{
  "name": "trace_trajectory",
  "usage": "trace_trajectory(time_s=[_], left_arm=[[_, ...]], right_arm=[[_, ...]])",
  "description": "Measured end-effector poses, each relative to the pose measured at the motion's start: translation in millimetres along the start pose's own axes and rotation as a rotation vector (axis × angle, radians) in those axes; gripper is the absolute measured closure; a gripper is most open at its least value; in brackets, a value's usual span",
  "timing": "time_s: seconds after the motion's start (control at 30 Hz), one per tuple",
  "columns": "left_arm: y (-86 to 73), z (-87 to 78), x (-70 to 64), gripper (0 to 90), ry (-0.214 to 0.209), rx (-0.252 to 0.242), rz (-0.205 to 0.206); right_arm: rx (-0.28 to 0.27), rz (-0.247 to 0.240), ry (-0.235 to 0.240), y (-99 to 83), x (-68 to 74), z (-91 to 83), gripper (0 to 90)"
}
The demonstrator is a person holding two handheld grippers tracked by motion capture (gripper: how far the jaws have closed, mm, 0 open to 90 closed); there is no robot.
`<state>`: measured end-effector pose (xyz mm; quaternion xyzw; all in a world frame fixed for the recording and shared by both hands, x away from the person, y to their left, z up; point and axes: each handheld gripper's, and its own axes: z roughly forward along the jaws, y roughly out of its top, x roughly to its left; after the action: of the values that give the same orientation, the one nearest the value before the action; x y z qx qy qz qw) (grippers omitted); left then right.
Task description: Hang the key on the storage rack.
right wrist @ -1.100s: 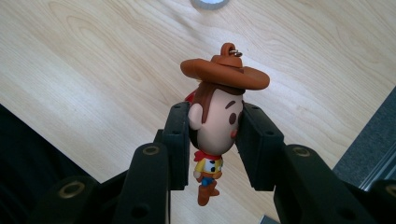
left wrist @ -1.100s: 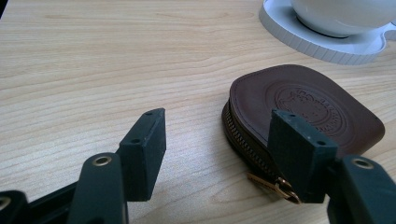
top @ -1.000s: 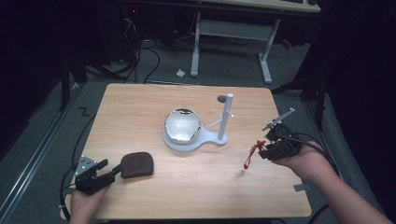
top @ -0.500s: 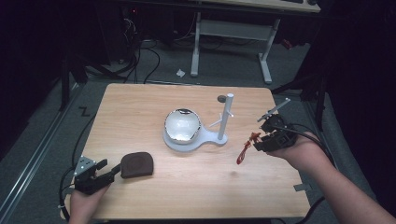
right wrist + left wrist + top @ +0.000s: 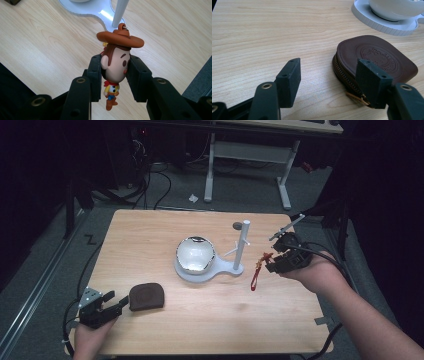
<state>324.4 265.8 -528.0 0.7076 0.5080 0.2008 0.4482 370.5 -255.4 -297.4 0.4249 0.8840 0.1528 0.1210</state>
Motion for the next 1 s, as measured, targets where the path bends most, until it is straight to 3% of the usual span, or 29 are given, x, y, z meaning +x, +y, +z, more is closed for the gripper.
trace_trajectory(time_s=[1.0], left_arm=[[-0.7, -0.9, 2.0, 37.8, -0.007, -0.006, -0.013]], right_arm=[[-0.042, -0.041, -0.024, 46.5, 6.6, -10.6, 66.2]])
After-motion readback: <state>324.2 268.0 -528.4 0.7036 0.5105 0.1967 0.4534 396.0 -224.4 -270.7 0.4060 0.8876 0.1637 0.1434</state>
